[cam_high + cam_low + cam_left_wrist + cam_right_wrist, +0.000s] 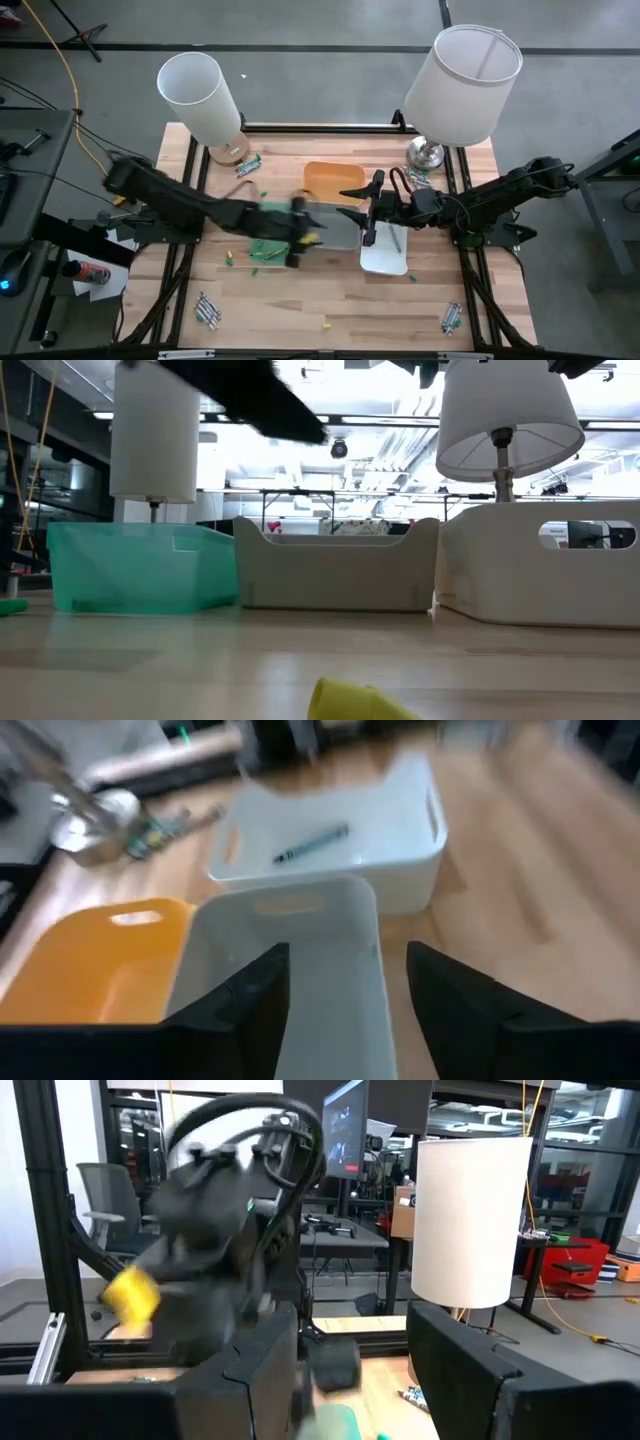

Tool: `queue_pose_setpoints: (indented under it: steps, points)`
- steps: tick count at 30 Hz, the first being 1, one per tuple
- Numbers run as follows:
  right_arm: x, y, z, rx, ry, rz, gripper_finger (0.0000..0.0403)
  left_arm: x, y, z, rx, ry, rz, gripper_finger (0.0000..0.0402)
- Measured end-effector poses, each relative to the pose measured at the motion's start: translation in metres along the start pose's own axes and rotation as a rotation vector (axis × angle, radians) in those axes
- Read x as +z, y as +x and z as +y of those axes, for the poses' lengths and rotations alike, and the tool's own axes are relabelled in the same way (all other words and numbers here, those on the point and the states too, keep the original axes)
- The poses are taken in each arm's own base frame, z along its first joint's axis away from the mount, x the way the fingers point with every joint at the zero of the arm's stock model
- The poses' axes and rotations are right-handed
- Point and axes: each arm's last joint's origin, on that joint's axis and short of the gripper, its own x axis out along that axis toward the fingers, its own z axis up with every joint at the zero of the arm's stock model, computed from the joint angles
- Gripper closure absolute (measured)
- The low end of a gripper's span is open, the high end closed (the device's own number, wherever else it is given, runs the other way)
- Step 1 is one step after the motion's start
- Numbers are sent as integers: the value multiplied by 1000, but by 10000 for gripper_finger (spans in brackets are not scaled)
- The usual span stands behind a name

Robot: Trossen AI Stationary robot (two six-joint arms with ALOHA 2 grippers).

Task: Sort crayons
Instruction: Put the blue crayon into the white bin

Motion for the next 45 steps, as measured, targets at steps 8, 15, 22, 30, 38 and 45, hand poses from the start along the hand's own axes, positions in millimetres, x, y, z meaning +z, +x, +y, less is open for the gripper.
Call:
queue_pose_setpoints:
  steps: [8,15,22,30,38,45]
  points:
    - [-2,0,-1,-3,-5,14,219,-41,-91,15,45,-173,-420,224]
    - [-4,0,-1,-2,-9,35,219,-39,-146,24,10,-214,-588,224]
    - [-6,0,-1,0,4,61,219,-41,-155,24,4,-200,-587,225]
    - [-12,0,0,3,67,114,219,-44,-139,21,111,-187,-510,225]
    - [-31,-13,25,352,288,382,219,-42,-137,20,123,-165,-524,225]
    - [-37,-33,54,426,338,516,219,-42,-137,20,125,-158,-522,225]
